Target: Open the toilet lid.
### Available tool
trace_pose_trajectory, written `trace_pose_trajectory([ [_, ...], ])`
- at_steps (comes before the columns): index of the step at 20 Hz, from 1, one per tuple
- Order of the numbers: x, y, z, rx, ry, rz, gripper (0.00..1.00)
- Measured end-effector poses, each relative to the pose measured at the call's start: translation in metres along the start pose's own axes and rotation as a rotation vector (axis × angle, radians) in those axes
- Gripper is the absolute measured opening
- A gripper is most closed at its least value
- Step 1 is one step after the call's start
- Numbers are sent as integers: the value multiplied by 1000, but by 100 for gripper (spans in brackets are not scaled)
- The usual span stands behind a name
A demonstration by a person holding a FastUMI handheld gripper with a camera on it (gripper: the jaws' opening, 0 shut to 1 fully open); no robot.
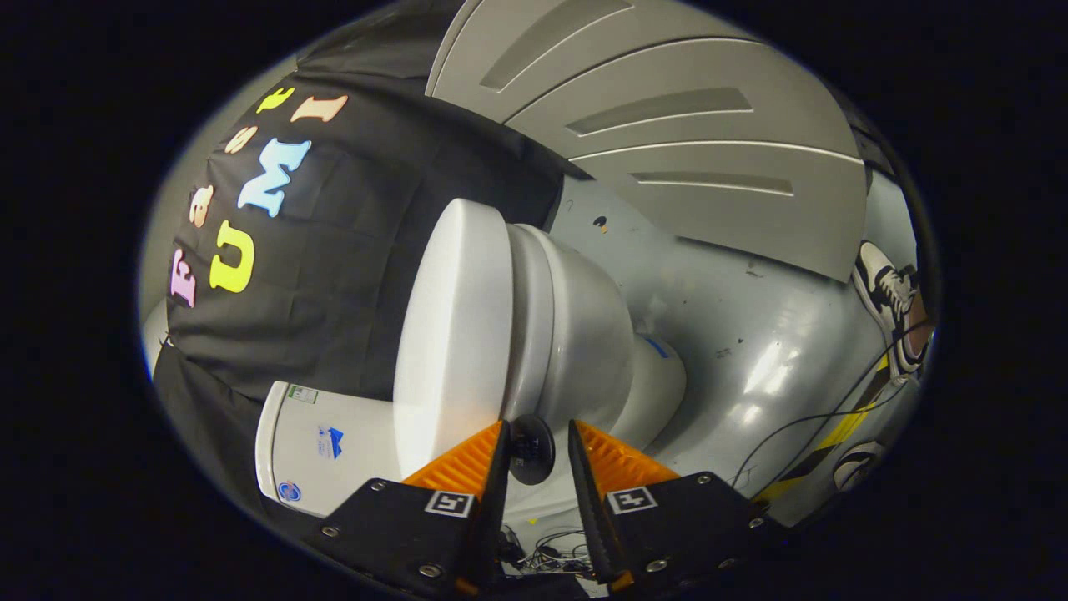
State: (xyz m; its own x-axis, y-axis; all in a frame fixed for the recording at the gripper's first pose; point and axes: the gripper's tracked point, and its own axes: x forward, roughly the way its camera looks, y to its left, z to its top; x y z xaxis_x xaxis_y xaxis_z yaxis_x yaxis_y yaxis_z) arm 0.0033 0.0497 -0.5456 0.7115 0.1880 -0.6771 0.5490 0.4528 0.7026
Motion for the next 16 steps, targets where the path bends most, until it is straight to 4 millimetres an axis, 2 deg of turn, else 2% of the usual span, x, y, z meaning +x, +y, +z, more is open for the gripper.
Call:
trace_pose_trajectory([
  [3,-2,0,2,9,-12,-2,26],
  [5,-4,2,2,49,-12,13,21],
  [7,-7,9,7,63,-34,46,11],
  [8,-8,9,5,35,-24,40,0],
  [16,-12,13,4,-27,-11,-62,0],
])
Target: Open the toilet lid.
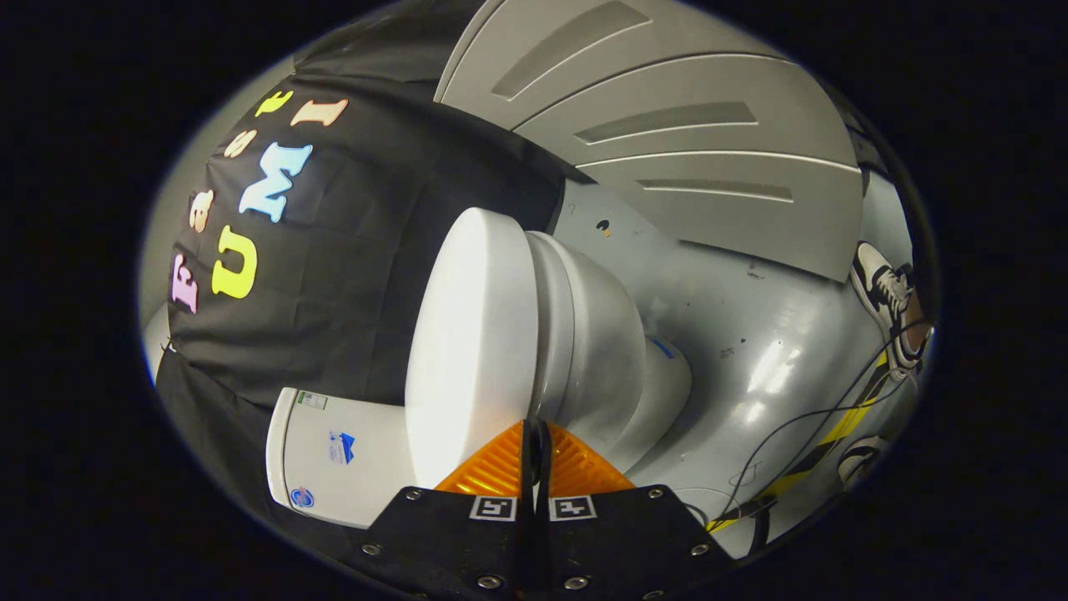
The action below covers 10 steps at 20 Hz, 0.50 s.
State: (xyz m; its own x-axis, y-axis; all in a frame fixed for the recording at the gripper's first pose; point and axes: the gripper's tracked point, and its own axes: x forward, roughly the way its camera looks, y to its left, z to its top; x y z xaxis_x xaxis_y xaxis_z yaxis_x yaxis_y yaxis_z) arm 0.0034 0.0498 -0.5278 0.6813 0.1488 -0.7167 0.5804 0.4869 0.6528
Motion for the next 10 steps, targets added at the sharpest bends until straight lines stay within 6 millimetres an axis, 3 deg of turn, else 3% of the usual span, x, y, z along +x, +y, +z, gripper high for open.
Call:
trace_pose_trajectory([
  [10,-22,33,8,-110,-65,-84,0],
])
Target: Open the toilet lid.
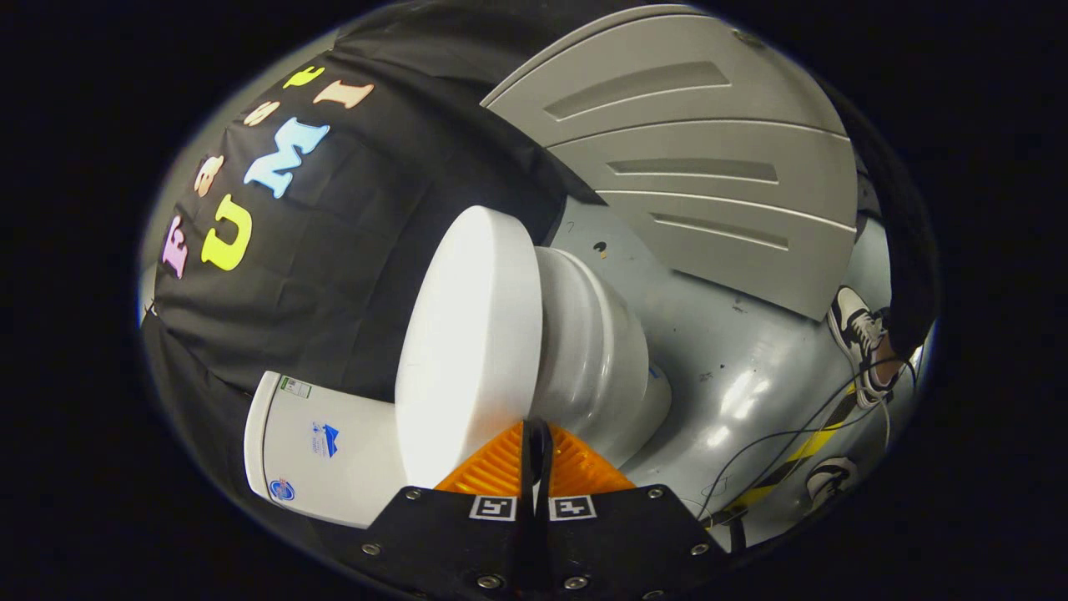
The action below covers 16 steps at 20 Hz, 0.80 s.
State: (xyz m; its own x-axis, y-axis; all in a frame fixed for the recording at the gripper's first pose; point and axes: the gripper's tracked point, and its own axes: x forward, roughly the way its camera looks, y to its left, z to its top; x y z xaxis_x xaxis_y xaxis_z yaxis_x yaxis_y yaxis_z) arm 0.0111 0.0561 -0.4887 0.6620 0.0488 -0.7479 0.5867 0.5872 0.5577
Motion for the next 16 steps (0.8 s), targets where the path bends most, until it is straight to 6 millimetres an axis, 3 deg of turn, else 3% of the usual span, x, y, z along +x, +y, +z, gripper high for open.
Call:
trace_pose_trajectory([
  [8,-30,50,13,-189,-87,-89,0],
  [16,-53,94,13,-384,-174,-129,0],
])
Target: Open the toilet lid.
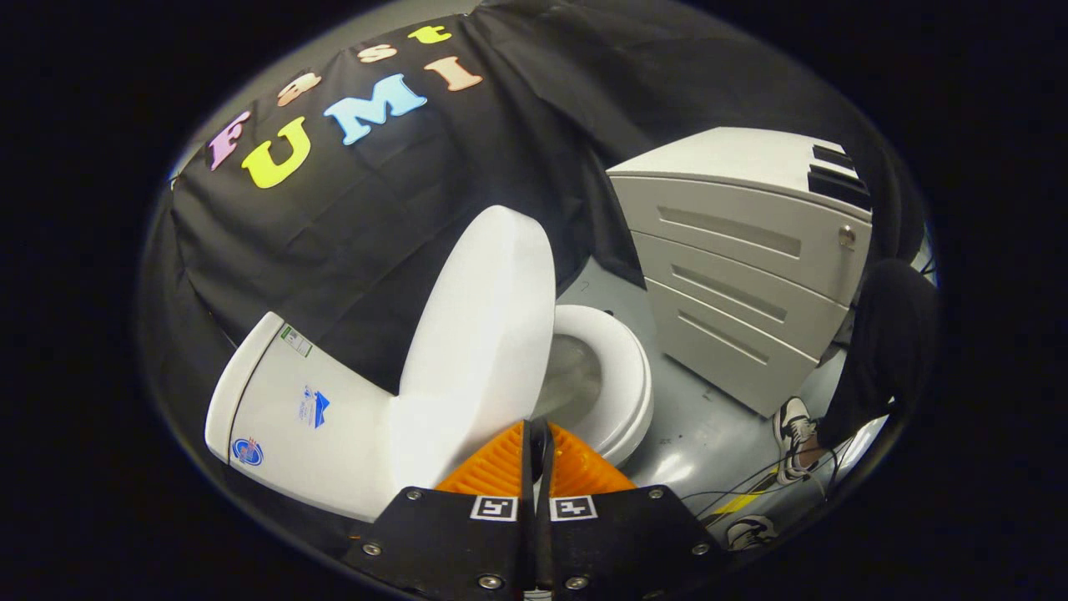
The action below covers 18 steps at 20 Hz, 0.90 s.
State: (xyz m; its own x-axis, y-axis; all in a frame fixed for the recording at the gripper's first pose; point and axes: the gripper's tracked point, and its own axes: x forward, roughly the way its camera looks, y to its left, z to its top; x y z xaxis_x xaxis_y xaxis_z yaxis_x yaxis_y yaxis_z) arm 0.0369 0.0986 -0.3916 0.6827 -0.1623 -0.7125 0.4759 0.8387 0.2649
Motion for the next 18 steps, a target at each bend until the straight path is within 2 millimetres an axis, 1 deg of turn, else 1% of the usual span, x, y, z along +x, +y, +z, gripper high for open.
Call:
trace_pose_trajectory([
  [5,-12,19,7,-64,-47,-38,0],
  [9,-22,34,11,-167,-91,-70,0],
  [12,-30,49,14,-197,-118,-70,0],
  [18,-42,74,19,-287,-157,-100,0],
])
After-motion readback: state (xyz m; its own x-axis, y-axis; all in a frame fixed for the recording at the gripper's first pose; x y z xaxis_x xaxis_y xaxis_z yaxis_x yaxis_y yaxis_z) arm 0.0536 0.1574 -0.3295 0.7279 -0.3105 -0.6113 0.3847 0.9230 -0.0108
